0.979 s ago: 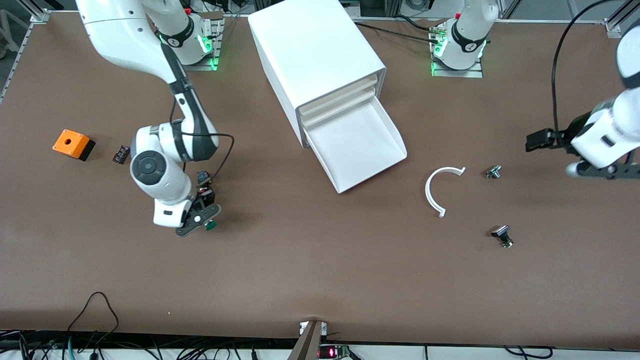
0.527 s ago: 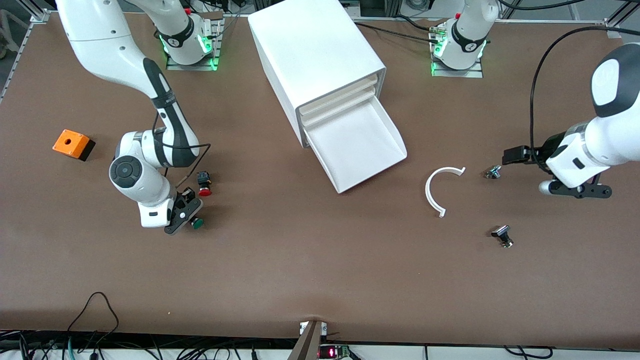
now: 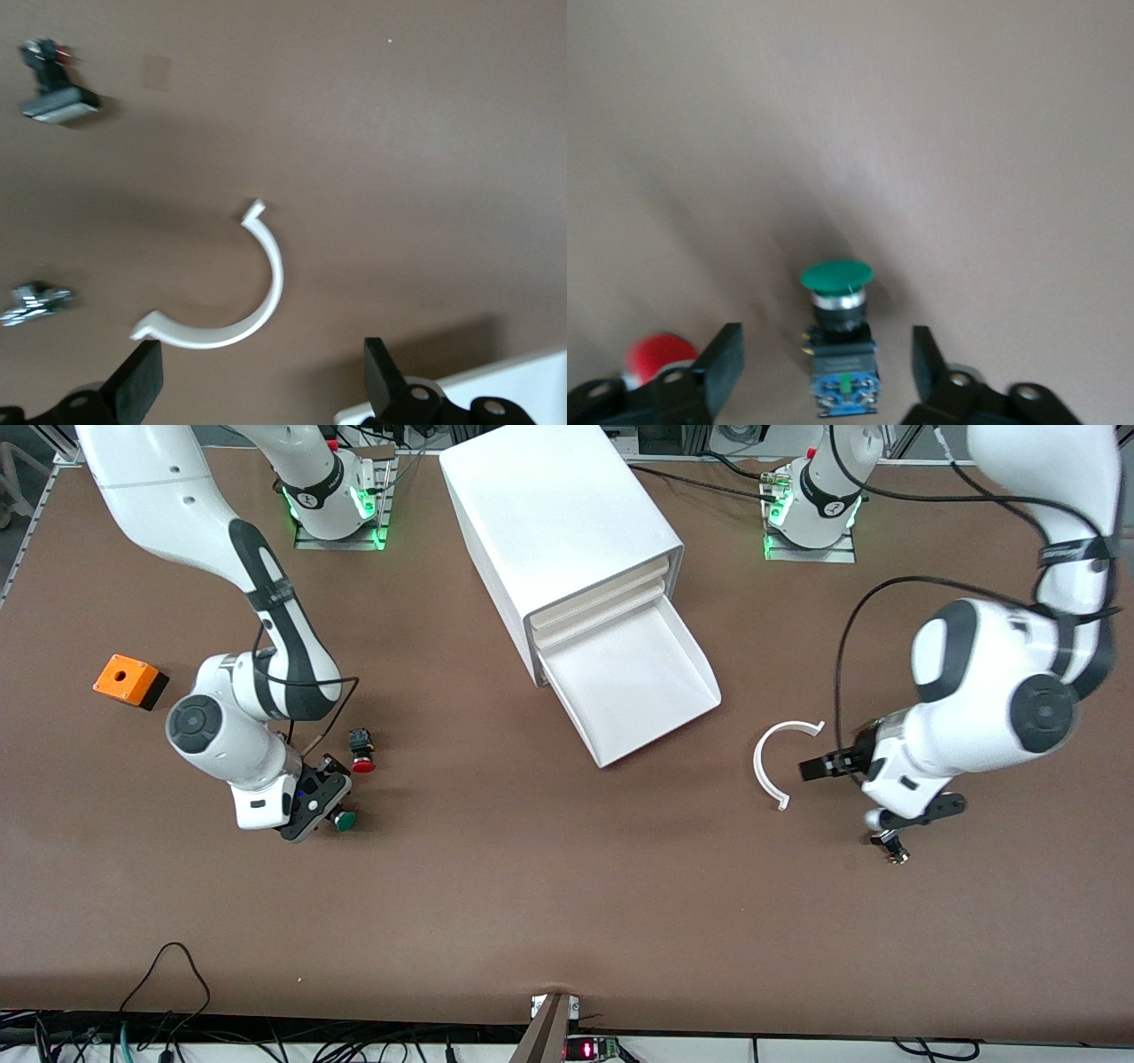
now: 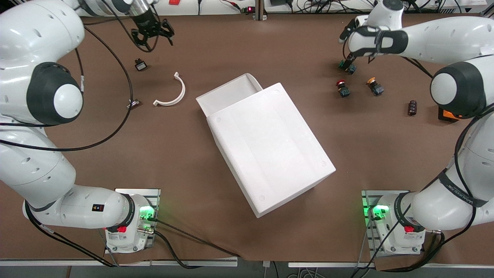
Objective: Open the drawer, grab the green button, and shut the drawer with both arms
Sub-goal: 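Lower the green button beside the red button while the left gripper reaches the drawer, then open the right gripper and withdraw while the left gripper pushes the drawer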
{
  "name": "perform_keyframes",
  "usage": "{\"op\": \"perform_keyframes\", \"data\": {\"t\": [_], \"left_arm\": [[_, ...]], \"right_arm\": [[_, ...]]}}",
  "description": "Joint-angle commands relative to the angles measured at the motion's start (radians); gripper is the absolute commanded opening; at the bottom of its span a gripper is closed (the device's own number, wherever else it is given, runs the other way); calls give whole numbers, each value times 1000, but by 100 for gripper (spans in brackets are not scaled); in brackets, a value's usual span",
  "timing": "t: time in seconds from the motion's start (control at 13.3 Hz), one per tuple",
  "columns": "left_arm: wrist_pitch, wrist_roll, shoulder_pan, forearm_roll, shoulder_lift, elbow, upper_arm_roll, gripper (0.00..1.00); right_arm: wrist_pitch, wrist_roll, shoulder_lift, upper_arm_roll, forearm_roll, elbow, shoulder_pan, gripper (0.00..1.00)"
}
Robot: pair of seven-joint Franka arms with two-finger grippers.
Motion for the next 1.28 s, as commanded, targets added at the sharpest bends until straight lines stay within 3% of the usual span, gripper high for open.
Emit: {"op": "perform_keyframes", "data": {"t": [0.0, 0.23, 0.6, 0.75, 0.9, 1.21], "left_arm": [[111, -143, -65, -18, 18, -45, -4, 99], [241, -248, -120, -18, 57, -80, -9, 99], [387, -294, -192, -18, 67, -191, -12, 99], [438, -309, -206, -18, 69, -232, -12, 100], [468, -311, -221, -18, 72, -258, -12, 99], [493, -311, -264, -18, 81, -306, -12, 100]], "right_arm": [[-73, -3, -72, 29, 111, 25, -15, 100], [-88, 71, -138, 56, 122, 25, -11, 100], [-315, 584, -244, 144, 79, 95, 23, 100], [-421, 841, -255, 142, -3, 138, 74, 100], [-507, 1031, -255, 144, -172, 158, 120, 100], [-601, 1119, -268, 107, -233, 186, 108, 100]]}}
